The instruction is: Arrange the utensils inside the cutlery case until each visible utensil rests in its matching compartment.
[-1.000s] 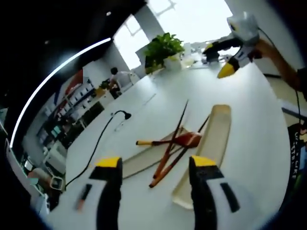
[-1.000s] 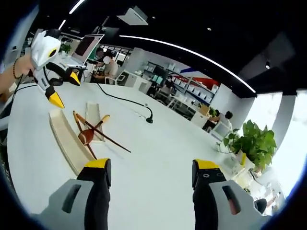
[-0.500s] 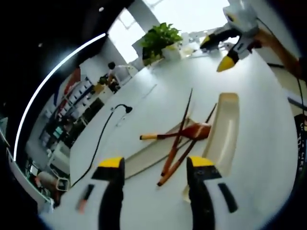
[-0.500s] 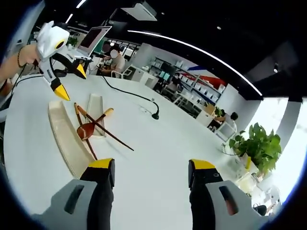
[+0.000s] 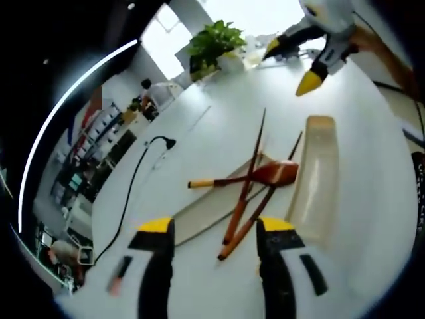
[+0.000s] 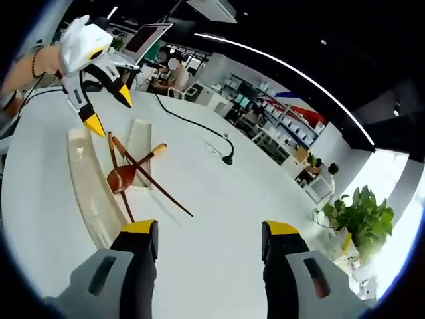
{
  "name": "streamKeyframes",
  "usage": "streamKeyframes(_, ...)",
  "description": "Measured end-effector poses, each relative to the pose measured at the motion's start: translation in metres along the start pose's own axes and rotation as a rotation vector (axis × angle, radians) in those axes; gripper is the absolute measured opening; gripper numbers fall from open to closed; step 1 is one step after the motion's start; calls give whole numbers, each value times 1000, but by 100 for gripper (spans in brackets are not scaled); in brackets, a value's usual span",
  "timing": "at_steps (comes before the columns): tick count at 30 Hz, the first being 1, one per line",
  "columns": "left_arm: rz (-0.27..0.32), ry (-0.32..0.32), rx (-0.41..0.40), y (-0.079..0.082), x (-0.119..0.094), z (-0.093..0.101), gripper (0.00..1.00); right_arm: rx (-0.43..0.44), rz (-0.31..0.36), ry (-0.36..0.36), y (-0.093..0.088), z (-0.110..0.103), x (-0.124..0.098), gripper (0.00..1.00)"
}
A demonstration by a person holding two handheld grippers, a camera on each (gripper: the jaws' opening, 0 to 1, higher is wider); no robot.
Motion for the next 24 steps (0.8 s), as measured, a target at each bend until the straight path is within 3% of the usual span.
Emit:
streamKeyframes(11, -52, -36, 22, -1, 14, -1, 44, -86, -14, 58, 4, -7, 24, 61)
streamKeyframes(14, -64, -61, -2, -2, 18, 1, 41, -177, -7, 91, 8, -7, 31, 57)
streamKeyframes(16, -74, -71, -4, -3, 21, 2, 41, -209, -31, 119, 10, -7, 35, 57)
streamKeyframes(20, -86, -64, 2, -3, 28, 2, 41, -248, -13, 143, 17, -6, 41, 55)
streamKeyframes(22, -92, -64, 0, -2, 30, 1, 41, -269, -15, 157, 19, -7, 44, 50)
streamKeyframes(24, -98, -64, 0, -2, 31, 1, 41, -251, -79, 202, 18, -9, 44, 36)
Point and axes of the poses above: the point that each gripper's makers call its tool centre point, and the gripper's own axes: x roughly forward along the fingers, z roughly to its right, y roughly out of its top, the point moved 10 cm from there along -x, roughly backward along the fingers, and after that the axes turned 15 degrees about -x, right-handed, at the moved point
